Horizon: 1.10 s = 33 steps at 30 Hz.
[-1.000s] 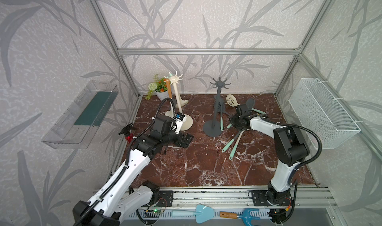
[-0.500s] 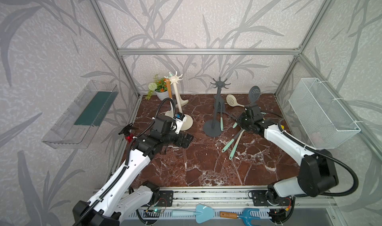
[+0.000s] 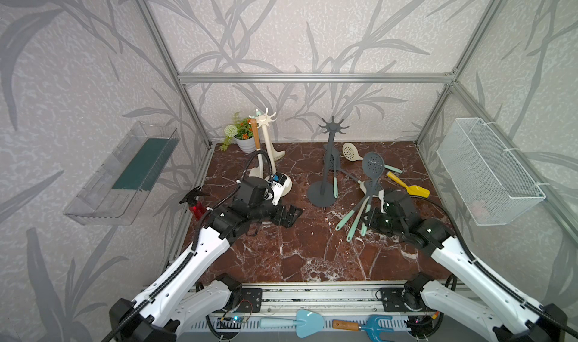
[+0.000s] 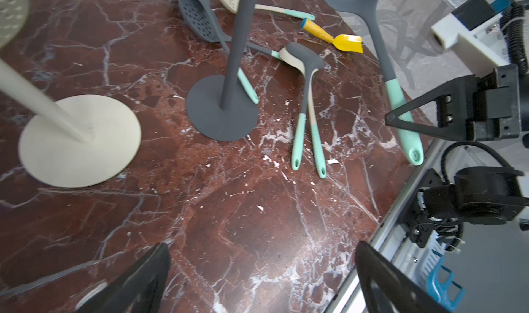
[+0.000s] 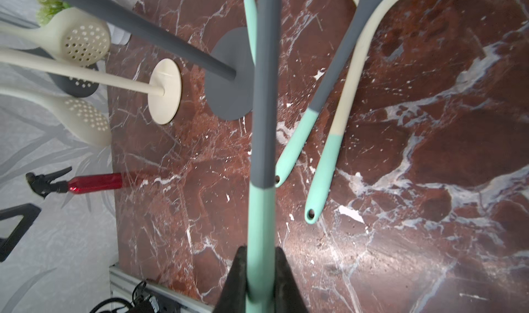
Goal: Hang the skimmer on the kitchen utensil rack
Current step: Pick up the skimmer from the center of the board.
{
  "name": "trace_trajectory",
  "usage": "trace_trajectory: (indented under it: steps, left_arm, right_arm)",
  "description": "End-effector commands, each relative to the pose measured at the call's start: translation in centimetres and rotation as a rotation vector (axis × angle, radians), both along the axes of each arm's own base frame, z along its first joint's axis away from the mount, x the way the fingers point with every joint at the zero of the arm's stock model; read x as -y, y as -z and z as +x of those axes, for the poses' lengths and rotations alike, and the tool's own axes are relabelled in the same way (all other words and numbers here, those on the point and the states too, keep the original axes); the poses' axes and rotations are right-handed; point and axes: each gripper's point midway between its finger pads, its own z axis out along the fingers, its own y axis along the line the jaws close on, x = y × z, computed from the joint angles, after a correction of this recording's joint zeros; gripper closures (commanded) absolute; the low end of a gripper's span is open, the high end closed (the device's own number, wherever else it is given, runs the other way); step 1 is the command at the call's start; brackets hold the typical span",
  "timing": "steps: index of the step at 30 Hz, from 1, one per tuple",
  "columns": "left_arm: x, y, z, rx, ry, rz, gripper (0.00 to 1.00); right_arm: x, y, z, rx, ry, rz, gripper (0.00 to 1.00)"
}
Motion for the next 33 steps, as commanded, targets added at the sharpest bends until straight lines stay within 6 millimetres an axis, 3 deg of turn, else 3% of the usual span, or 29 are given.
trace_trajectory:
  steps: [1,9,19,27,33]
  left_arm:
    - [2.0,-0.5,-0.9,-0.045,0.011,-0.093,0.02]
    - [2.3,0.2,-2.7,-0.056,-0.023,-0.042,0.02]
    - [-2.2,0.7,-3.3,-0.048,-0.187,0.055,0.04]
    - [-4.2,-0.5,-4.8,0.04,-0.13,0.132,0.05]
    - [-3.6,-0.9,-5.2,0.105,-0.008,0.187,0.05]
  right_arm:
    - [0.3,-0.2,-2.2,-0.005,-0.047,0.001,0.98]
    - [0.8,0.2,-5.9,-0.063,-0.094,0.064,0.98]
    - [-0.3,3.6,-10.3,-0.182,-0.274,-0.045,0.99]
    - [-4.6,3.5,-11.0,-0.21,-0.557,-0.181,0.99]
    - [-6.6,2.9,-10.2,-0.188,-0.743,-0.318,0.99]
